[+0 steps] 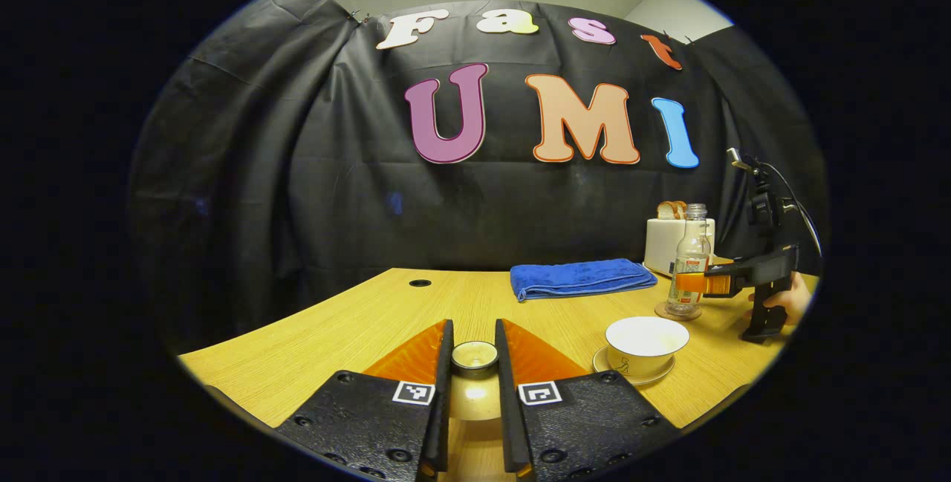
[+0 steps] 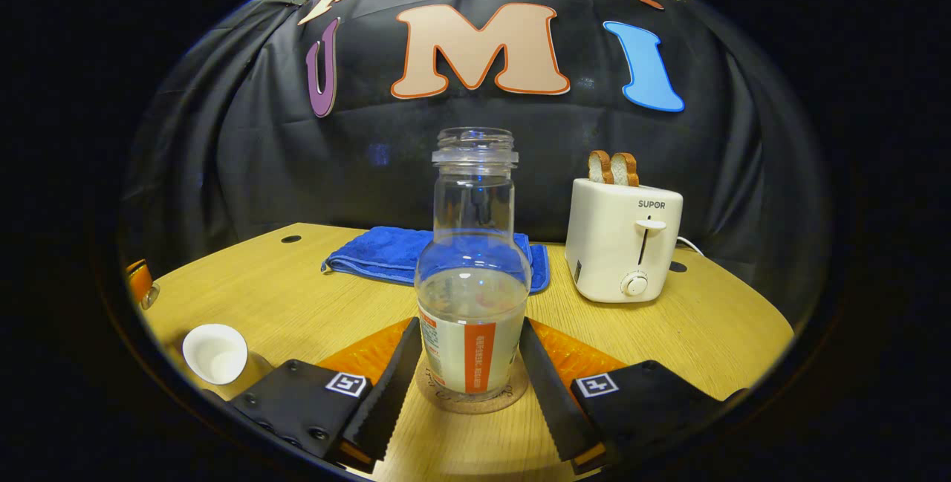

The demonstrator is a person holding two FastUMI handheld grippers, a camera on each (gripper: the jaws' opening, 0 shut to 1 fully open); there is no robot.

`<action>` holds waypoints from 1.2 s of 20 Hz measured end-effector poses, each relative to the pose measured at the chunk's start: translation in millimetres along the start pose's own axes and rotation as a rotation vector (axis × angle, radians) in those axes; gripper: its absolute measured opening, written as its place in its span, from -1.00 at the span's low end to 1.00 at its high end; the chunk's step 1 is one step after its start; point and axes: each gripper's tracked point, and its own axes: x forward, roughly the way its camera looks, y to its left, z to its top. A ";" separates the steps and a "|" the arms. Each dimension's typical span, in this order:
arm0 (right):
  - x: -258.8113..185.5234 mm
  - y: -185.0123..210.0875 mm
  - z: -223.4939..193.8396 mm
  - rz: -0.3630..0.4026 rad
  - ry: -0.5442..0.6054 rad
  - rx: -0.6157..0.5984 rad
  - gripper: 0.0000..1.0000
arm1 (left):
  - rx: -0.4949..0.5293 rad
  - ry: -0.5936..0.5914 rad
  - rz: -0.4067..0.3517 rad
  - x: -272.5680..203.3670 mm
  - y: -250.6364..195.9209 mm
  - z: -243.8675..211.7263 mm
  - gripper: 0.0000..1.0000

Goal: Open the teacup lid with one hand, grasp the water bottle and pour water into the teacup with the other hand; after pouring, place the water bottle on the coaster and then close the teacup lid.

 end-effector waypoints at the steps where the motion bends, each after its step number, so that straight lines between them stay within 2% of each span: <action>1: -1.9 0.4 0.1 0.002 -0.004 -0.001 0.72 | 0.000 0.000 0.000 0.5 0.4 -0.5 -0.48; 3: -8.3 2.4 0.7 0.007 -0.016 0.012 0.72 | 0.000 0.000 0.000 0.3 0.8 -0.1 -0.48; 4: -11.8 2.9 0.1 0.010 -0.022 0.021 0.65 | 0.000 0.000 0.000 -0.9 1.0 -0.4 -0.48; 5: -16.3 3.9 1.6 0.012 -0.032 0.030 0.72 | 0.000 0.000 0.001 -0.6 0.7 -0.4 -0.48; 6: -20.8 4.8 1.6 0.016 -0.042 0.035 0.65 | 0.000 0.000 0.001 0.2 0.6 0.3 -0.48; 8: -32.5 4.2 3.8 0.021 -0.072 0.028 0.72 | 0.000 0.000 0.001 -0.1 -0.1 0.1 -0.48; 16: -80.1 -6.5 10.3 0.032 -0.186 0.043 0.70 | -0.001 0.000 -0.018 0.7 -5.1 0.3 -0.46; 17: -83.3 -10.7 11.1 0.027 -0.195 0.042 0.63 | -0.003 0.000 -0.029 0.2 -9.7 -0.5 -0.48; 19: -92.0 -15.3 12.1 0.021 -0.212 0.046 0.65 | -0.003 0.001 -0.058 3.4 -24.9 -0.7 -0.48; 23: -104.5 -29.6 10.9 0.008 -0.226 0.050 0.79 | 0.000 -0.003 -0.136 12.4 -70.2 0.2 -0.48; 24: -107.8 -33.4 11.2 0.003 -0.234 0.051 0.71 | 0.000 -0.003 -0.154 14.7 -80.9 0.5 -0.48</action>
